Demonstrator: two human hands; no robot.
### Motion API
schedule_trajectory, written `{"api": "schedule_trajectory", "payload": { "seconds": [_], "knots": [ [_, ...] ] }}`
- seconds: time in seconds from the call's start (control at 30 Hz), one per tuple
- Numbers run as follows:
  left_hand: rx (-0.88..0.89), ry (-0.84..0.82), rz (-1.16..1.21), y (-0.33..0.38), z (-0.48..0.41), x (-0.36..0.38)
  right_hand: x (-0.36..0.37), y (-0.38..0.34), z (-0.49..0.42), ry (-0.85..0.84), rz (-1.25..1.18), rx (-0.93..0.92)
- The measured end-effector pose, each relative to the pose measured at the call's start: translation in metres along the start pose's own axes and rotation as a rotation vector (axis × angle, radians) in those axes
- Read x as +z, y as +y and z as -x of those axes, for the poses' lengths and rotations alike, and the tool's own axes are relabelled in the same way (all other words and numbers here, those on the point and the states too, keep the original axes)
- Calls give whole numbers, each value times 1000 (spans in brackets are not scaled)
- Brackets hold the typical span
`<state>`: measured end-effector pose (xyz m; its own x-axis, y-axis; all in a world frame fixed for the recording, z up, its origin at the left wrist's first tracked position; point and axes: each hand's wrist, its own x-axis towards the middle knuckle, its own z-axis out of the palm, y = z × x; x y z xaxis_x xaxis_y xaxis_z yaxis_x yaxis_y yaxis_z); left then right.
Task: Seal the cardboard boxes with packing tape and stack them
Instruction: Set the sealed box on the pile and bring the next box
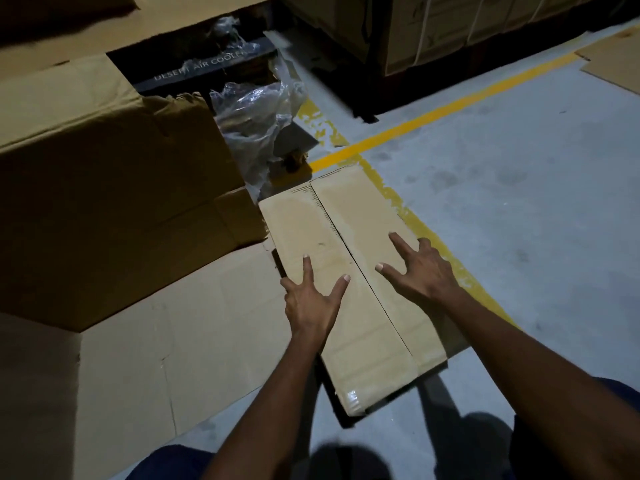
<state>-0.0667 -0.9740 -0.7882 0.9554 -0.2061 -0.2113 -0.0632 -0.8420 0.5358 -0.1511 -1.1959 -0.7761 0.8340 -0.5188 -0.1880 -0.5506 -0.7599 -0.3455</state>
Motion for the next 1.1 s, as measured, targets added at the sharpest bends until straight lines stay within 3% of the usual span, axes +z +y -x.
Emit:
{"api": "schedule_trajectory", "payload": {
  "seconds": [0.2,0.63,0.87,1.1],
  "knots": [
    [6,-23,75,2,2,-4,-4,0,0,9,49,-20],
    [26,-19,11,10,9,-41,-20,-18,18,31,27,1],
    [180,-26,-116,115,25,-194,-168,-75,52,126,-41,121],
    [256,16,-93,211,71,-356,-349,-151,101,267,-29,87]
  ]
}}
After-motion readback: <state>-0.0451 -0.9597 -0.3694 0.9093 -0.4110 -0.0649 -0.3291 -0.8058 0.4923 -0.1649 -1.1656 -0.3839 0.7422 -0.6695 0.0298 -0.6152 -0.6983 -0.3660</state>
